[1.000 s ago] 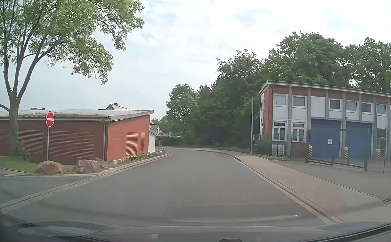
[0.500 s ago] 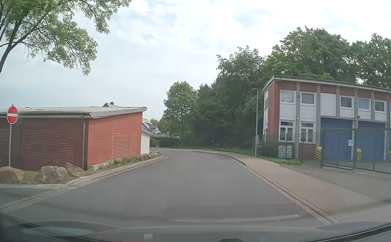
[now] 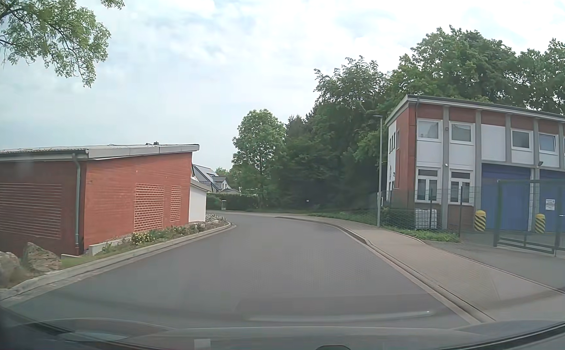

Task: Follow the waypoints while adhering to traffic rules and regulations

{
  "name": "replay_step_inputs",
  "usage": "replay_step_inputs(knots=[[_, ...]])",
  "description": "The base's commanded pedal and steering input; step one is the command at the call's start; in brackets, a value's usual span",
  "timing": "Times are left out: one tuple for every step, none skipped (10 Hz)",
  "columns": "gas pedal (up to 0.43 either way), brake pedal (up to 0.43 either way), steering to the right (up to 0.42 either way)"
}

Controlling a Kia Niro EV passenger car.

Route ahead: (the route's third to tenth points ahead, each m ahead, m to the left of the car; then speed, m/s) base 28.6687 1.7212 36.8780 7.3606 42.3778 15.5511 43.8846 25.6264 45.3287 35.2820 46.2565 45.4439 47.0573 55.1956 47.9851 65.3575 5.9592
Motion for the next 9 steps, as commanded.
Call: replay_step_inputs(knots=[[0.138,0.0,0.003],[0.138,0.0,0.002],[0.138,0.0,0.003],[0.138,0.0,0.004],[0.138,0.0,0.004],[0.138,0.0,0.004],[0.138,0.0,0.004],[0.13,0.0,0.0],[0.13,0.0,-0.004]])
